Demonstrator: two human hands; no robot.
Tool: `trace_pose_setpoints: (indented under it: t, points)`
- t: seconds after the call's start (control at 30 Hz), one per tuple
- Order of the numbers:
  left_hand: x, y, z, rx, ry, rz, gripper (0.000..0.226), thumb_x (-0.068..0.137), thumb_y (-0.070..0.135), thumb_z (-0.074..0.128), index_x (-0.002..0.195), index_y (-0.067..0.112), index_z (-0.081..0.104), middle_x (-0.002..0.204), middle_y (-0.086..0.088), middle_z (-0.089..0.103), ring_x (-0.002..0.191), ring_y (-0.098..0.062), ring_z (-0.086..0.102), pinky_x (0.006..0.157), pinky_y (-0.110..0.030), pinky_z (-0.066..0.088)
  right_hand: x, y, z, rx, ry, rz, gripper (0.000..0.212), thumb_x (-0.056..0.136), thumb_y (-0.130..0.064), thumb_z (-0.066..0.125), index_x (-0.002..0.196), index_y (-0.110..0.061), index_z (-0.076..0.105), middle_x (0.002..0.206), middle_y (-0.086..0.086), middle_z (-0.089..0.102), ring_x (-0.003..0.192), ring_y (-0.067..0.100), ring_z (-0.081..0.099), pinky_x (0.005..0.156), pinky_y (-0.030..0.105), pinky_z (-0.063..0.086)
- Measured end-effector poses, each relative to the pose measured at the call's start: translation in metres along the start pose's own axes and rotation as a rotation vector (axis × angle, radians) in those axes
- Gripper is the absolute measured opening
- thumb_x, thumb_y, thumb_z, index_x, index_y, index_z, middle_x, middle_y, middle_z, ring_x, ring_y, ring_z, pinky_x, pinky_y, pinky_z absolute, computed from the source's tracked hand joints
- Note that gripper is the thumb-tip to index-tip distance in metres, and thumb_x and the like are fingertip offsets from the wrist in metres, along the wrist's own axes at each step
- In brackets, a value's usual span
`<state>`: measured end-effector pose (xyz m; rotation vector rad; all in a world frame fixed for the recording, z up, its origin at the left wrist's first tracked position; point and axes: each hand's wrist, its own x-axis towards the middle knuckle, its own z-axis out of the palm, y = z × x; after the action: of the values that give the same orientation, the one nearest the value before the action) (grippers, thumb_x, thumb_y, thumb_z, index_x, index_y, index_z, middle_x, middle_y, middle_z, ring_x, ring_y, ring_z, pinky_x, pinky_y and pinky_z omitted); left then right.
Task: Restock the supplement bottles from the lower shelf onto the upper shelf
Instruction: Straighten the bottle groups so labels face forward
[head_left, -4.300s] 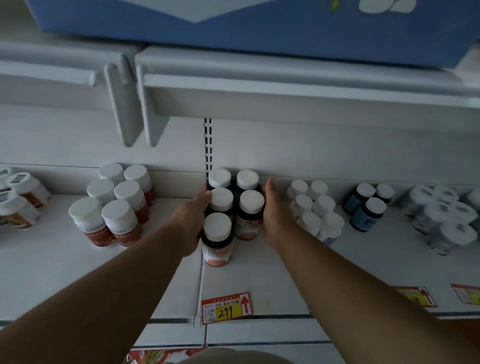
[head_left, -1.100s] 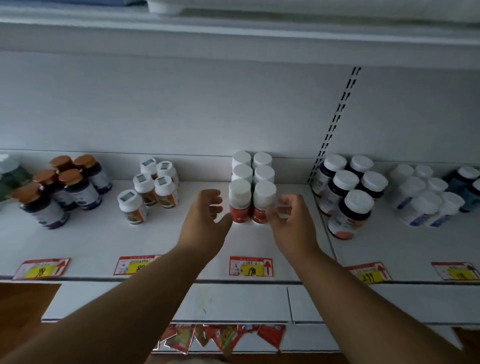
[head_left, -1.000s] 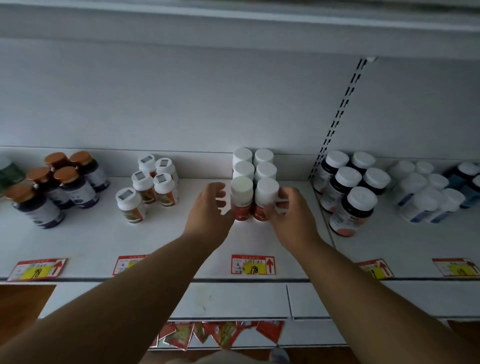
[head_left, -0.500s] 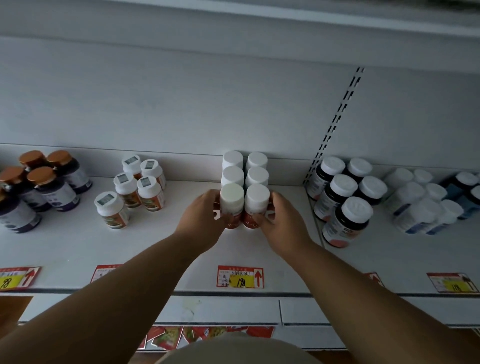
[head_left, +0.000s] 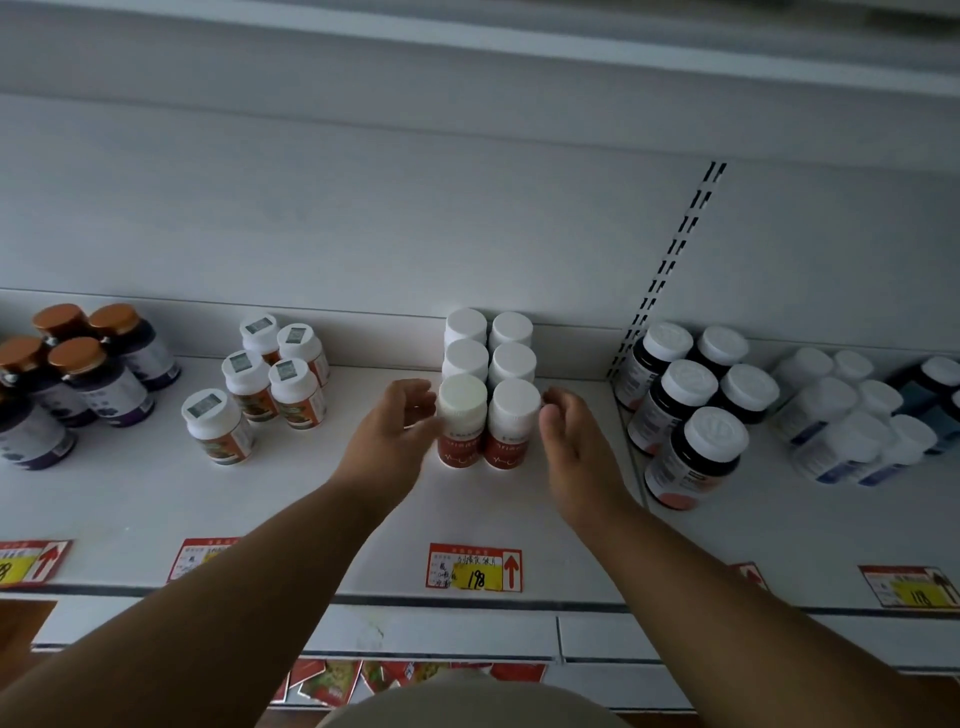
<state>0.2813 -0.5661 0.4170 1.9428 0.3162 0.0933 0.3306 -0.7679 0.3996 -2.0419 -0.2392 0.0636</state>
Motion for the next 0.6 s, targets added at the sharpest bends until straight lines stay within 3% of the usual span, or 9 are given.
trace_pose_setpoints:
  t: [0.03, 0.1, 0.13, 0.23, 0.37, 0.6]
  points:
    - [0.004, 0.000, 0.000, -0.124, 0.012, -0.040, 0.034, 0.101, 0.027, 0.052, 0.134, 0.023, 0.050, 0.131, 0.004, 0.059, 0.121, -0.018, 0.056, 0.106, -0.040, 0.045, 0.005, -0.001, 0.002, 0.075, 0.016, 0.059, 0.069, 0.094, -0.064, 0.031, 0.146, -0.020, 0.039, 0.143, -0.003, 0.048, 0.124, 0.007, 0.047, 0.097, 0.014, 0.038]
    - [0.017, 0.004, 0.003, -0.343, 0.031, -0.140, 0.038, 0.104, 0.036, 0.043, 0.141, 0.028, 0.047, 0.140, 0.005, 0.052, 0.129, -0.020, 0.049, 0.112, -0.043, 0.036, 0.020, -0.006, 0.009, 0.311, 0.008, 0.222, 0.082, 0.087, -0.074, 0.027, 0.151, -0.024, 0.034, 0.153, -0.005, 0.040, 0.137, 0.011, 0.040, 0.115, 0.033, 0.031]
    - [0.027, 0.005, 0.007, -0.435, 0.031, -0.216, 0.044, 0.102, 0.045, 0.043, 0.144, 0.031, 0.045, 0.144, 0.008, 0.048, 0.131, -0.018, 0.046, 0.113, -0.043, 0.032, 0.030, -0.009, 0.013, 0.434, -0.004, 0.303, 0.080, 0.088, -0.077, 0.026, 0.149, -0.026, 0.038, 0.152, -0.007, 0.043, 0.137, 0.012, 0.041, 0.118, 0.038, 0.029]
    - [0.055, 0.000, 0.019, -0.639, 0.006, -0.412, 0.071, 0.083, 0.074, 0.053, 0.140, 0.032, 0.052, 0.140, 0.009, 0.056, 0.124, -0.017, 0.056, 0.112, -0.044, 0.035, 0.053, -0.014, 0.025, 0.677, -0.041, 0.468, 0.061, 0.093, -0.073, 0.026, 0.120, -0.031, 0.061, 0.121, -0.009, 0.067, 0.116, 0.014, 0.059, 0.110, 0.040, 0.039]
    - [0.053, 0.008, 0.031, -0.679, -0.029, -0.376, 0.050, 0.096, 0.062, 0.046, 0.119, 0.023, 0.068, 0.110, 0.000, 0.075, 0.107, -0.021, 0.070, 0.102, -0.043, 0.048, 0.065, -0.008, 0.036, 0.800, -0.091, 0.504, 0.076, 0.087, -0.079, 0.029, 0.125, -0.024, 0.065, 0.120, 0.003, 0.071, 0.114, 0.023, 0.066, 0.109, 0.047, 0.043]
    - [0.054, 0.012, 0.039, -0.703, -0.034, -0.357, 0.049, 0.094, 0.061, 0.050, 0.118, 0.023, 0.070, 0.109, 0.000, 0.076, 0.105, -0.021, 0.071, 0.104, -0.046, 0.048, 0.069, 0.002, 0.033, 0.897, -0.171, 0.501, 0.074, 0.091, -0.076, 0.027, 0.131, -0.023, 0.061, 0.123, 0.006, 0.069, 0.115, 0.025, 0.065, 0.108, 0.047, 0.043]
